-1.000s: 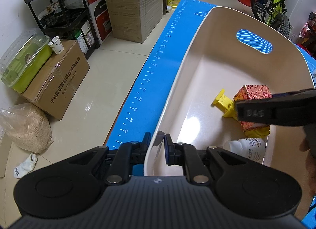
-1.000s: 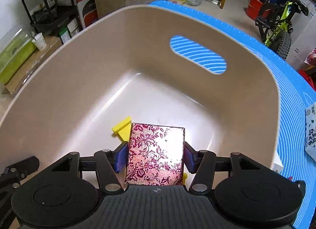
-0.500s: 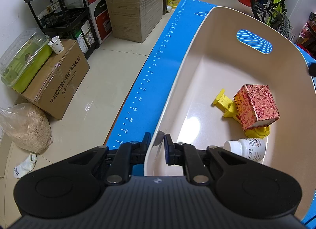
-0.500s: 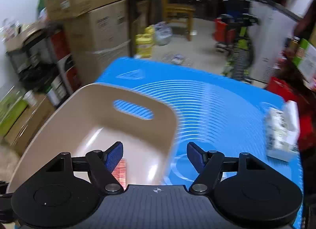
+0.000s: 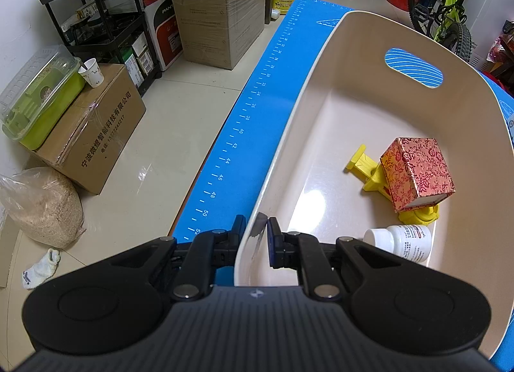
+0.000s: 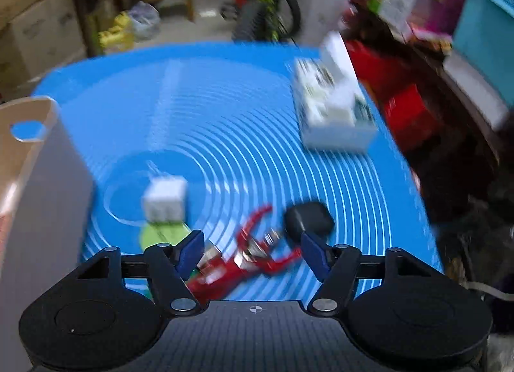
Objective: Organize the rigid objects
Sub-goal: 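Grasp the red toy figure with the right gripper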
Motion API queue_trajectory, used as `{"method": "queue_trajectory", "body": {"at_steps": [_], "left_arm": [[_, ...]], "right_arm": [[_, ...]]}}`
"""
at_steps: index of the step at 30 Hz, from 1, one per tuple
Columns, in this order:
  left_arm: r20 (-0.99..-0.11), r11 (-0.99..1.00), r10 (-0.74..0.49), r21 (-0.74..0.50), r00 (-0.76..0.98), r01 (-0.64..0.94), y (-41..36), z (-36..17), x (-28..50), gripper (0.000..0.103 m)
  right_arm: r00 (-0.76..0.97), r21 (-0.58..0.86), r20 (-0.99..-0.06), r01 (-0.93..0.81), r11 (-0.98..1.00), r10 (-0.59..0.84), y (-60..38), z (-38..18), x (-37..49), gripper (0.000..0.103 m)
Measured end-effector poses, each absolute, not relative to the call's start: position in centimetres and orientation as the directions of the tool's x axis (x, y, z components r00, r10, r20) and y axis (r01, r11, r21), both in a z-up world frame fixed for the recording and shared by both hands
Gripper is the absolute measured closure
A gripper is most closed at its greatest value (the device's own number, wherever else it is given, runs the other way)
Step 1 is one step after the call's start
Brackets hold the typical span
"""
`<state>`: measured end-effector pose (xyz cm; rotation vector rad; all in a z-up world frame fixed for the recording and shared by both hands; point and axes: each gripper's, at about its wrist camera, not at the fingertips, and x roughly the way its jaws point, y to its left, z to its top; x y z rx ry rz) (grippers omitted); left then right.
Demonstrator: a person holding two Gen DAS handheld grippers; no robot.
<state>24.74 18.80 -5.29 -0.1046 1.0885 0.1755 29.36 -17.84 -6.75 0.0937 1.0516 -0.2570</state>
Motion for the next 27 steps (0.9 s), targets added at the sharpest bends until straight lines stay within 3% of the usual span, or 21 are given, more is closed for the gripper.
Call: {"method": "queue_trajectory", "body": {"at_steps": [11, 27], "left_arm": [[-0.888, 0.981, 0.092, 0.004, 0.451, -0.193, 18.8, -5.2, 24.7, 0.087], [-0.887, 0.981, 0.093, 0.005, 0.451, -0.193, 18.8, -5.2, 24.7, 0.087]], "right_arm": [[0.426, 0.1, -0.902, 0.365, 0.926, -0.07, -19.4, -9.6, 30.1, 0.033], [0.428, 0.104, -0.9, 0.388, 0.916, -0.079, -18.2, -10.9, 29.7, 0.043]]}}
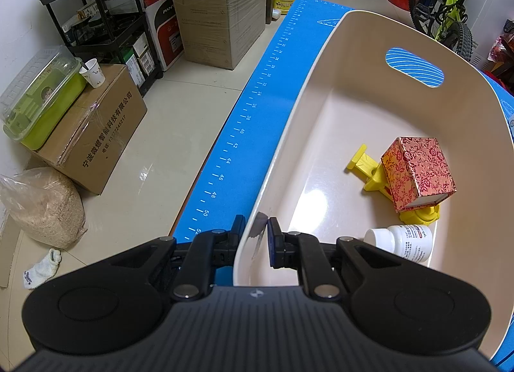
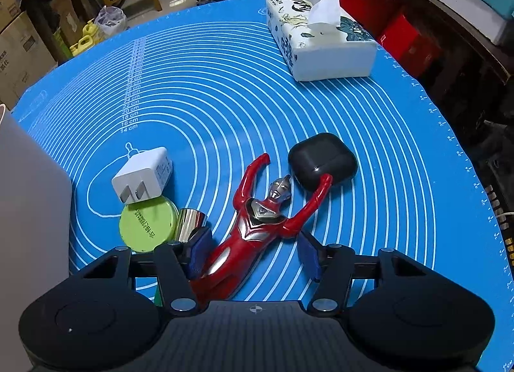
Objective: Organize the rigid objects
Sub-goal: 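Grasp the red toy figure with the right gripper, then carry the red figure into the bin and release it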
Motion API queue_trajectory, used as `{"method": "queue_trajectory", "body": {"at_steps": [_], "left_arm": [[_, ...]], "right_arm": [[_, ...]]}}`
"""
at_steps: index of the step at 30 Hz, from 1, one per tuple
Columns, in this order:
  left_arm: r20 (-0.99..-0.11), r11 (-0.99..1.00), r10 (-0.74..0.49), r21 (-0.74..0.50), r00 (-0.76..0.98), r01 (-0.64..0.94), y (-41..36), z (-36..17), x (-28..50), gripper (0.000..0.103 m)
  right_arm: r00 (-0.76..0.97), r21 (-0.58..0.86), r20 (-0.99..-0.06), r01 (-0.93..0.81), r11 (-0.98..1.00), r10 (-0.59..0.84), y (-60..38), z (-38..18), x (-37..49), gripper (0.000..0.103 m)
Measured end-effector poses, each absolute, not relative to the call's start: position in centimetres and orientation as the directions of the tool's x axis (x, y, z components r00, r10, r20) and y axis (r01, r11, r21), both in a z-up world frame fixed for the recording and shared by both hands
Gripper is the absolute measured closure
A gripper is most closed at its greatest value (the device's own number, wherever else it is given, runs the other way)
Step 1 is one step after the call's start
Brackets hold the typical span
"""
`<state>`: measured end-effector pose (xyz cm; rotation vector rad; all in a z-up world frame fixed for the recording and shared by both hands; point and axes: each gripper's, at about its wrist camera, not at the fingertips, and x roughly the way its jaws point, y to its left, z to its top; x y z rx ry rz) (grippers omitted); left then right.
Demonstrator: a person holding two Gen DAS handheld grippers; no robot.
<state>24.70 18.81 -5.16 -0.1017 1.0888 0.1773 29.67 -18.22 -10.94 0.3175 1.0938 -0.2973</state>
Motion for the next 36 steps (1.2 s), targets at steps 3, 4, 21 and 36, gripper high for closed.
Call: {"method": "queue_trajectory", "body": {"at_steps": [3, 4, 21, 36], "left_arm": [[-0.888, 0.981, 0.092, 0.002, 0.451, -0.195, 18.9, -5.1, 24.7, 0.087], [-0.888, 0.981, 0.093, 0.003, 0.451, -0.195, 18.9, -5.1, 24.7, 0.087], [-0.888, 0.981, 0.092, 0.002, 0.451, -0.196, 18.7, -5.2, 24.7, 0.087], [-0.888, 0.98, 0.095, 0.004, 0.45, -0.2, 18.6, -5.2, 24.7, 0.087]], "right_arm": [[0.428, 0.139, -0.903, 0.359, 0.923, -0.03, -18.1, -10.3, 29.3, 0.058], [0.426, 0.126, -0.904, 0.345, 0.93, -0.035, -17.9, -10.2, 29.3, 0.058], [0.432, 0.044, -0.892, 0.373, 0.927, -0.132, -17.4, -10.5, 26.6, 0.073], [0.651, 0.121, -0.756, 0.233, 0.965, -0.063, -16.2, -0.7, 25.6, 0.073]]}}
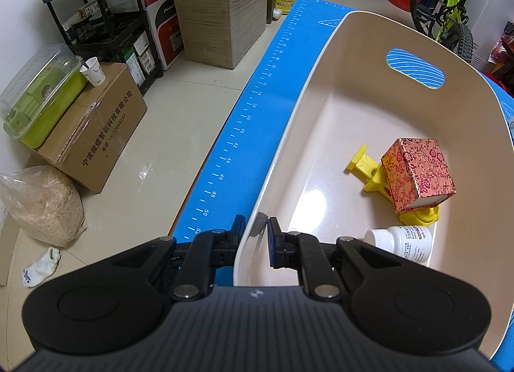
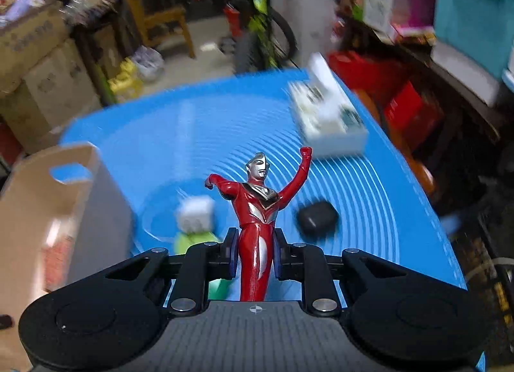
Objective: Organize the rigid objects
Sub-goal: 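Carry the red figure into the bin and release it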
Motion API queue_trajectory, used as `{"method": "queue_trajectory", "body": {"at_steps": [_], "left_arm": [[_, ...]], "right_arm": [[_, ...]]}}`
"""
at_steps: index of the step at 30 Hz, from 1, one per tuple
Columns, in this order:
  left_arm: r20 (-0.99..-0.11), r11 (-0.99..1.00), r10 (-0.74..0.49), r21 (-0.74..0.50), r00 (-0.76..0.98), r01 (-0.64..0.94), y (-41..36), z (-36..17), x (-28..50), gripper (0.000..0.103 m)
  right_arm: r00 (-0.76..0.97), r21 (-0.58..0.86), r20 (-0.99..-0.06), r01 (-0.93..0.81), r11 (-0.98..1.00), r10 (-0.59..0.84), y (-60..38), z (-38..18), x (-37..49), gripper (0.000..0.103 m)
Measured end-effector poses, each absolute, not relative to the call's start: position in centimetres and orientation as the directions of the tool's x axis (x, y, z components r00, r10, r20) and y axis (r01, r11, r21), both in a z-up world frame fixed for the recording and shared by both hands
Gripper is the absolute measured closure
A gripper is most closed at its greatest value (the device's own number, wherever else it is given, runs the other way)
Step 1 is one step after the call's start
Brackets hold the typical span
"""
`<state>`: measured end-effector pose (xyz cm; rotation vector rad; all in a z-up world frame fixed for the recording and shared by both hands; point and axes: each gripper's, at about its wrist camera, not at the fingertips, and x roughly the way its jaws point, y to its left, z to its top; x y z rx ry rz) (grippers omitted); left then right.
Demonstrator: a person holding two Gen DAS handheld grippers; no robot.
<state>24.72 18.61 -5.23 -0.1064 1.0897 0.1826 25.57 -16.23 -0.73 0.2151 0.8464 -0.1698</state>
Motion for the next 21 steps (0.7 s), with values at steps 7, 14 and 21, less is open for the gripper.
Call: {"method": "queue_trajectory", "body": {"at_steps": [7, 14, 21], "left_arm": [[-0.888, 0.98, 0.096, 0.004, 0.45, -0.199, 18.6, -5.2, 24.8, 0.087], [-0.889, 0.98, 0.093, 0.001, 0.449, -0.201, 18.6, -5.2, 24.8, 0.087], [-0.889, 0.98, 0.092, 0.0, 0.449, -0.201, 18.7, -5.2, 24.8, 0.087]], "right_arm": [[0.727, 0.147, -0.682, 0.026, 0.989, 0.082, -9.6, 3.4, 28.4, 0.073], [0.691, 0.152, -0.684, -0.181, 0.972, 0.235, -1.7, 3.8, 30.6, 0.073], [0.583, 0.15, -0.756, -0.289, 0.946, 0.297, 3.7, 0.9, 31.5, 0.073]]}}
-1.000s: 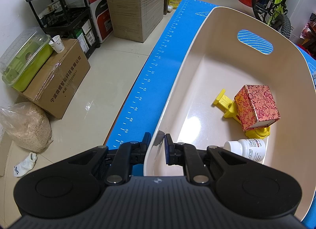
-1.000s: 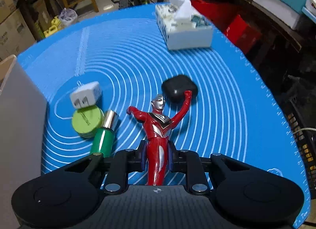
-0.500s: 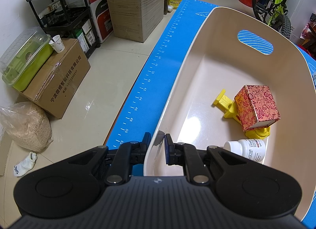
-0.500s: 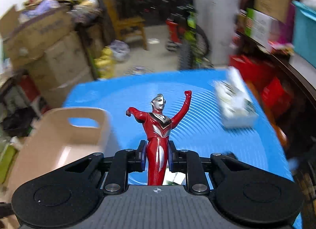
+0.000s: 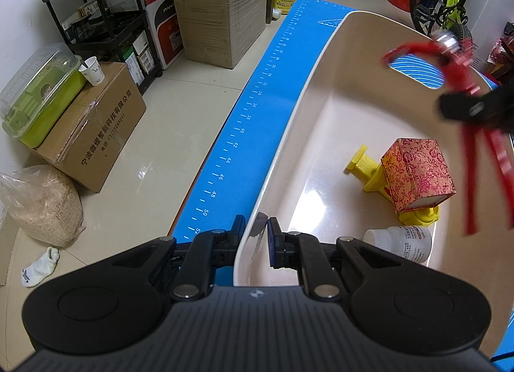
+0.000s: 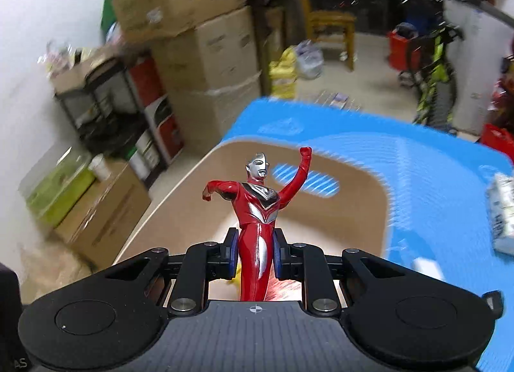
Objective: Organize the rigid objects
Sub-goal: 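Carry the red figure into the bin and release it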
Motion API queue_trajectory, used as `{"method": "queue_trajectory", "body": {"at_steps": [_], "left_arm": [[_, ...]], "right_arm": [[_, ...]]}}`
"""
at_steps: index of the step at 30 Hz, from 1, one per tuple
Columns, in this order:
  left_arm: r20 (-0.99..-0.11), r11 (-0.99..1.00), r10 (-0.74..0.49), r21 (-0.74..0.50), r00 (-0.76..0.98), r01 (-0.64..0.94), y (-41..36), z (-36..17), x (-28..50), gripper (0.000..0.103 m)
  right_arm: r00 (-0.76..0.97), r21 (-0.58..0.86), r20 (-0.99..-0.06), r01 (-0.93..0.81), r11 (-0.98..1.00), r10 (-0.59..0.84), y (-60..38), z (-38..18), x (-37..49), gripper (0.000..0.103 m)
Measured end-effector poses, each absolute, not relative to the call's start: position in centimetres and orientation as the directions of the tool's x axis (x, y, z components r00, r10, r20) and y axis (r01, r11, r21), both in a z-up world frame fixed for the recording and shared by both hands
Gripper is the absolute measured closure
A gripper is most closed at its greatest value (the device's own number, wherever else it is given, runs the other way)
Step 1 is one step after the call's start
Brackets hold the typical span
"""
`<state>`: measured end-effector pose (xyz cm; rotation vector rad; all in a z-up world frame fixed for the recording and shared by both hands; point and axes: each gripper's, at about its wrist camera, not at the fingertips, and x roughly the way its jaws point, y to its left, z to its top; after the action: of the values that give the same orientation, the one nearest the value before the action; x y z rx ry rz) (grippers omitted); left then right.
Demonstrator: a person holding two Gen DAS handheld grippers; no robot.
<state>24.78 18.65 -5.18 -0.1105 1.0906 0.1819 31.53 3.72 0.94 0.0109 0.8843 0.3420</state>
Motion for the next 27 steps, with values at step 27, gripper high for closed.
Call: {"method": "queue_trajectory", "body": {"at_steps": [27], "left_arm": [[-0.889, 0.98, 0.096, 0.005, 0.448, -0.2, 18.5, -5.3, 25.1, 0.087]], "right_arm": [[0.332, 0.17, -0.903, -0.307, 0.936, 0.273, 6.6, -6.5, 31.8, 0.057]]}}
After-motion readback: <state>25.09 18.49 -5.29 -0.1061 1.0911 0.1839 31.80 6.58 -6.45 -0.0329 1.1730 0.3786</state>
